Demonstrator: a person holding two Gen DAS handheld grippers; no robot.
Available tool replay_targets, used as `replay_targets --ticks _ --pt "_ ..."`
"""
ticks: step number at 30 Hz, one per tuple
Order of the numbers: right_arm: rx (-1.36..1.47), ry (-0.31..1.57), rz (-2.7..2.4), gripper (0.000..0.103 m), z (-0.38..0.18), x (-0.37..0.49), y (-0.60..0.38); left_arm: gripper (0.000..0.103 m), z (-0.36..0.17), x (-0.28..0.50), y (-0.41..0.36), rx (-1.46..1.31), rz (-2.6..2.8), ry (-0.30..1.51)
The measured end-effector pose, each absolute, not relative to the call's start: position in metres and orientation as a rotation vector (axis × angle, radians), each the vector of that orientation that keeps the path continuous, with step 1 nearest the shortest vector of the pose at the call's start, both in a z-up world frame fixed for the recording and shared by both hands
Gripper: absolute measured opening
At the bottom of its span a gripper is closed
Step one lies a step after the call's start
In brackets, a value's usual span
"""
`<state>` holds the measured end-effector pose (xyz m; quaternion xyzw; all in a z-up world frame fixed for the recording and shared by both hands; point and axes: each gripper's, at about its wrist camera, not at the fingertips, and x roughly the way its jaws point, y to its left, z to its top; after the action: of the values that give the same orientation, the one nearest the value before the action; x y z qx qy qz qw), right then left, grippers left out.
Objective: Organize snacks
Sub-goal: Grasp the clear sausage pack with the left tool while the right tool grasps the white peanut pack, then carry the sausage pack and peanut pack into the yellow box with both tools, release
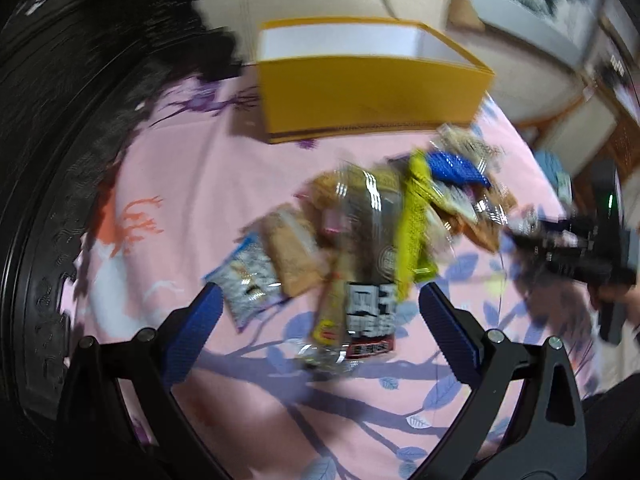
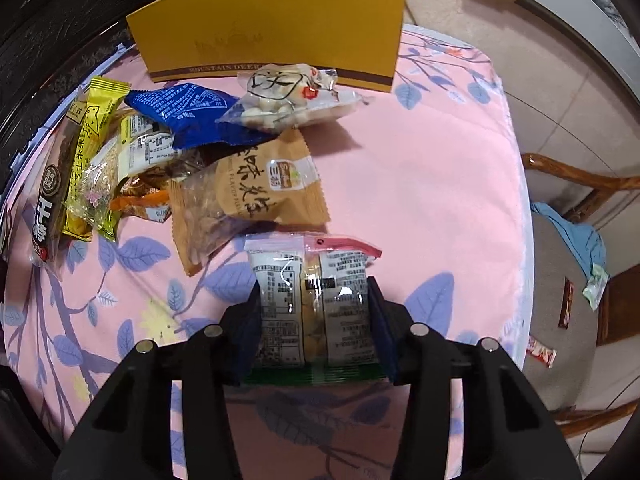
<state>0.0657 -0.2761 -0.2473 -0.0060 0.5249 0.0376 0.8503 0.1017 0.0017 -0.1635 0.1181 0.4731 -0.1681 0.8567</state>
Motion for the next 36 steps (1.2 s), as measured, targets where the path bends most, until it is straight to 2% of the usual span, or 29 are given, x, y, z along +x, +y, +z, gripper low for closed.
replay_targets --ticks 6,9,10,13,19,24,26,27,36 --pt "0.031 1.085 0.025 0.051 -0.247 0.054 -0.273 0.098 -0.193 0.099 -0.021 0.366 -0.369 0.982" --pt "0.029 1.072 0.012 0.052 -0.247 0.053 -0.271 0.083 -0.207 0.107 -0.021 0.347 -0.366 1.018" --pt "0.032 1.070 0.009 0.052 -0.247 0.052 -0.271 0.072 -0.213 0.111 -0.021 0.340 -0.368 1.041" --pt "0.036 1.065 0.006 0.052 -0.246 0.051 -0.271 0.060 -0.219 0.117 -0.021 0.294 -0.398 1.072" --pt "0.030 1.062 0.006 0.052 -0.246 0.051 -0.272 0.060 -0.228 0.128 -0.024 0.253 -0.406 1.110" --pt "0.032 1.067 0.006 0.050 -0.245 0.051 -0.272 0.047 -0.228 0.129 -0.022 0.224 -0.431 1.107" --pt "0.044 1.069 0.008 0.049 -0.244 0.051 -0.274 0.036 -0.223 0.128 -0.018 0.207 -0.433 1.099" --pt "0.050 1.070 0.007 0.048 -0.244 0.052 -0.274 0.034 -0.219 0.126 -0.016 0.194 -0.439 1.093" --pt "0.120 1.057 0.022 0.048 -0.231 0.038 -0.273 0.028 -0.196 0.118 0.004 0.102 -0.463 1.067"
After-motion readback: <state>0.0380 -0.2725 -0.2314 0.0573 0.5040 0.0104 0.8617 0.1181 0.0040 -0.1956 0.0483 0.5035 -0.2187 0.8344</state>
